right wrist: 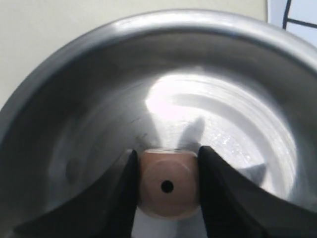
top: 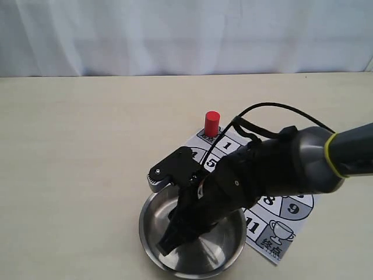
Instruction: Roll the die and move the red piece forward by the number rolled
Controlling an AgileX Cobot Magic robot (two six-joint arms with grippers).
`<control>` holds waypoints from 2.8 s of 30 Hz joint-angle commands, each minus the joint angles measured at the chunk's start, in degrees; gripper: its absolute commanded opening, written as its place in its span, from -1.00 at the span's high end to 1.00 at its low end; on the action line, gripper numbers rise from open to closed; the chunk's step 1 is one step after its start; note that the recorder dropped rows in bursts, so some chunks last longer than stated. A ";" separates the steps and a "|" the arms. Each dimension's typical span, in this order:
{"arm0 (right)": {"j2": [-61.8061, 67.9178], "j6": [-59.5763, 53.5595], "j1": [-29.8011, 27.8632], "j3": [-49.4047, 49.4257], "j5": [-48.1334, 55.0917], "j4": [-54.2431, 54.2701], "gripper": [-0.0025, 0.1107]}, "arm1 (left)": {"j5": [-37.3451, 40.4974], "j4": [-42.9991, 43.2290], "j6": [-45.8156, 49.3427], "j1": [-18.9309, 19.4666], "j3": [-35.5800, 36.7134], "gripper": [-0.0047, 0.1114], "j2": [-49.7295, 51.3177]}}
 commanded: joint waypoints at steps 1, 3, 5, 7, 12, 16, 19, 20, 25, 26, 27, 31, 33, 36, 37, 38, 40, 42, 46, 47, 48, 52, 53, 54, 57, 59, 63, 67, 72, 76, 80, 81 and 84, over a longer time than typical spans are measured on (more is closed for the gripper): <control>-2.72 0.37 -0.29 -0.23 1.43 -0.44 0.88 | -0.54 -0.04 -0.12 -0.01 -0.30 0.92 -0.06; -4.93 0.37 -0.29 -0.23 1.96 -0.44 0.88 | -0.54 -0.04 -0.12 -0.01 -0.30 0.92 -0.06; -7.35 0.37 -0.29 -0.23 2.19 -0.44 0.88 | -0.54 -0.04 -0.12 -0.01 -0.30 0.92 -0.06; -9.97 0.37 -0.29 -0.23 2.67 -0.44 0.88 | -0.54 -0.04 -0.12 -0.01 -0.30 0.92 -0.06; -17.54 1.57 -1.95 -0.23 5.22 -3.39 0.88 | -0.54 -0.04 -0.12 -0.01 -0.30 0.92 -0.06; -19.82 7.95 -8.64 -0.23 7.29 -6.68 0.88 | -0.54 -0.04 -0.12 -0.01 -0.30 0.92 -0.06; -19.74 12.18 -14.85 -0.23 9.23 -11.65 0.88 | -0.66 -0.04 -0.12 -0.01 -0.30 0.92 -0.06; -19.68 13.17 -17.14 -0.23 9.74 -12.97 0.88 | -0.66 -0.04 -0.12 -0.01 -0.30 0.92 -0.06; -19.44 13.64 -28.23 -0.23 10.77 -17.32 0.88 | -0.66 -0.04 -0.12 -0.01 -0.30 0.92 -0.06; -19.44 13.64 -29.73 -0.23 11.17 -19.54 0.88 | -0.66 -0.04 -0.12 -0.01 -0.30 0.92 -0.06; -19.44 13.64 -32.78 -0.23 11.56 -22.66 0.88 | -0.66 -0.04 -0.12 -0.01 -0.30 0.92 -0.06; -19.44 20.55 -40.04 -0.23 10.44 -28.97 0.88 | -0.66 -0.04 -0.12 -0.01 -0.30 0.92 -0.06; -19.33 22.14 -42.17 -0.23 9.21 -29.60 0.88 | -0.66 -0.04 -0.12 -0.01 -0.30 0.92 -0.06; -18.39 22.14 -43.45 -0.23 8.82 -29.60 0.88 | -0.66 -0.04 -0.12 -0.01 -0.30 0.92 -0.06; -17.85 22.14 -43.59 -0.23 8.82 -29.60 0.88 | -0.66 -0.04 -0.12 -0.01 -0.30 0.92 -0.06; -16.98 22.14 -43.59 -0.23 8.82 -29.60 0.88 | -0.66 -0.04 -0.12 -0.01 -0.30 0.92 -0.06; -15.16 22.14 -43.59 -0.23 8.82 -29.60 0.88 | -0.66 -0.04 -0.12 -0.01 -0.30 0.92 -0.06; -13.11 22.14 -43.59 -0.23 8.42 -29.60 0.88 | -0.66 -0.04 -0.12 -0.01 -0.30 0.92 -0.06; -9.43 22.14 -43.59 -0.23 7.91 -29.60 0.88 | -0.53 -0.04 -0.12 -0.01 -0.30 0.92 -0.06; -8.99 22.14 -43.59 -0.23 7.43 -29.60 0.88 | -0.53 -0.04 -0.12 -0.01 -0.30 0.92 -0.06; -8.54 22.14 -43.59 -0.23 6.66 -29.06 0.88 | -0.53 -0.04 -0.12 -0.01 -0.30 0.92 -0.06; -8.31 20.93 -43.24 -0.23 2.96 -24.48 0.88 | -0.53 -0.04 -0.12 -0.01 -0.30 0.92 -0.06; -8.31 19.45 -42.94 -0.23 2.02 -21.83 0.88 | -0.53 -0.04 -0.12 -0.01 -0.30 0.92 -0.06; -8.31 16.38 -42.32 -0.23 1.03 -17.31 0.88 | -0.53 -0.04 -0.12 -0.01 -0.30 0.92 -0.06; -8.31 0.16 -39.29 -0.23 -1.32 0.00 0.83 | -0.53 -0.04 -0.12 -0.01 -0.30 0.92 -0.06; -8.31 -13.11 -37.17 -0.23 -1.44 12.45 0.67 | -0.53 -0.04 -0.12 -0.01 -0.30 0.92 -0.06; -8.28 -25.13 -35.20 -1.16 0.99 29.80 -0.06 | -0.53 -0.04 -0.12 -0.01 -0.30 0.92 -0.06; -8.42 -25.82 -35.20 -1.55 1.31 30.54 -0.59 | -0.53 -0.04 -0.12 -0.01 -0.30 0.92 -0.06; -8.42 -25.71 -35.42 -1.55 -0.48 30.01 -0.58 | -0.68 -0.04 -0.12 -0.01 -0.30 0.92 -0.06; -8.42 -25.71 -35.42 -1.55 -1.75 30.01 -0.48 | -0.68 -0.04 -0.12 -0.01 -0.30 0.92 -0.06; -8.42 -25.71 -35.42 -1.55 -2.71 30.01 -0.32 | -0.68 -0.04 -0.12 -0.01 -0.30 0.92 -0.06; -8.42 -25.71 -35.42 -1.55 -2.76 30.01 -0.28 | -0.68 -0.04 -0.12 -0.01 -0.30 0.92 -0.06; -8.42 -25.82 -35.42 -1.55 -2.76 30.01 -0.18 | -0.68 -0.04 -0.12 -0.01 -0.30 0.92 -0.06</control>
